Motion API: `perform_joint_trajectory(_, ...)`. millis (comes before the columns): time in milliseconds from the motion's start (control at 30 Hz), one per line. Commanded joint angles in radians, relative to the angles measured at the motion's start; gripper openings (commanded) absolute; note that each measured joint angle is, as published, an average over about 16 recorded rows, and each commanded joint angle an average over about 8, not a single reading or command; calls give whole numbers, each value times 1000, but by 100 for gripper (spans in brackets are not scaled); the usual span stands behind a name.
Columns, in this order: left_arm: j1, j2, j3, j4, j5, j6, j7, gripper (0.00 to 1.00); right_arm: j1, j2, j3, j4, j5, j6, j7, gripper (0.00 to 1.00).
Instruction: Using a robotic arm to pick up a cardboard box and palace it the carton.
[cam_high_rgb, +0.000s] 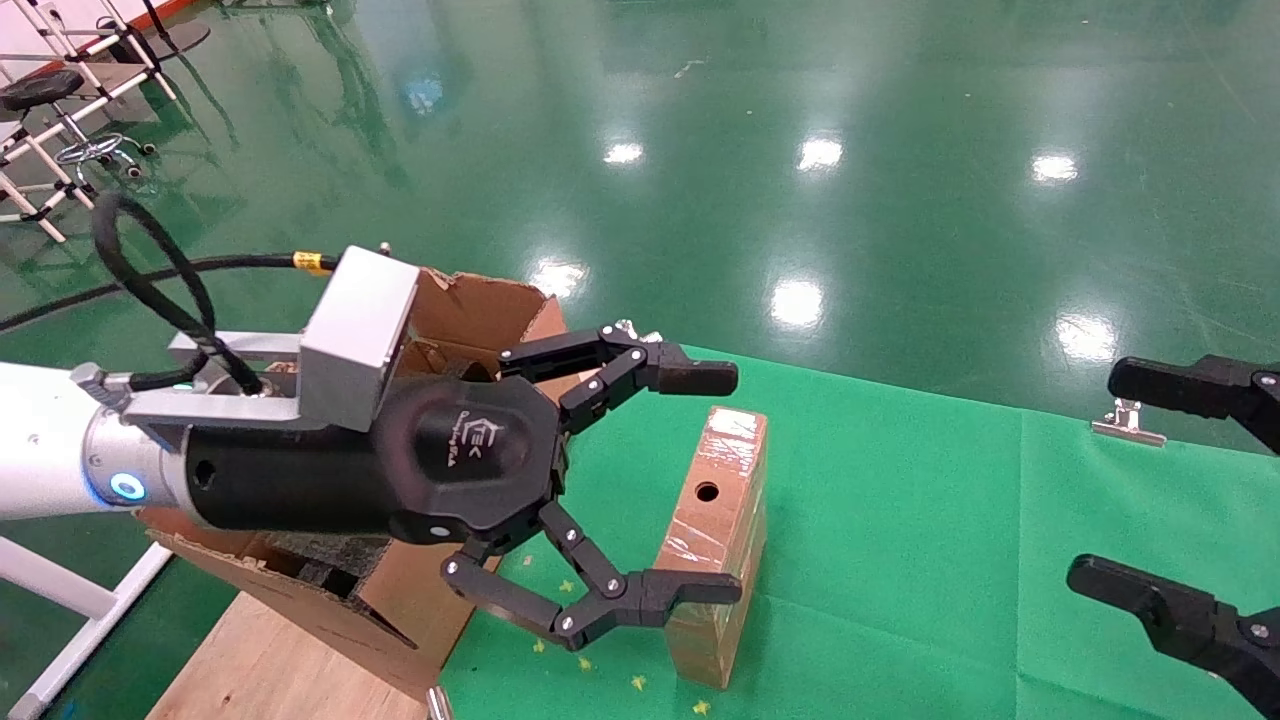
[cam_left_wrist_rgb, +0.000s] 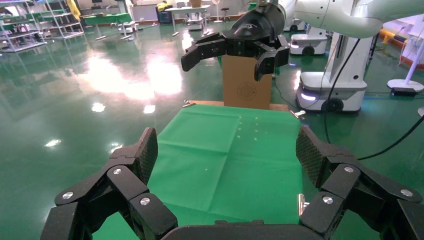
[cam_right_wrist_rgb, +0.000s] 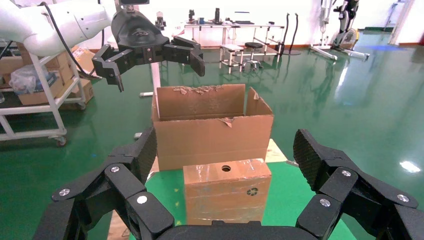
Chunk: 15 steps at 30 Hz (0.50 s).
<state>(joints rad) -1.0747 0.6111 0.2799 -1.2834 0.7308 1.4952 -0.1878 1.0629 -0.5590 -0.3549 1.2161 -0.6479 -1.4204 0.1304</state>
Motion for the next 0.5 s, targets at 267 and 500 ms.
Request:
perform_joint_trajectory(267,0,0,0,0,0,0,0,100,0,0,0,0,0,0,0,100)
perform_joint_trajectory(500,0,0,0,0,0,0,0,100,0,0,0,0,0,0,0,43)
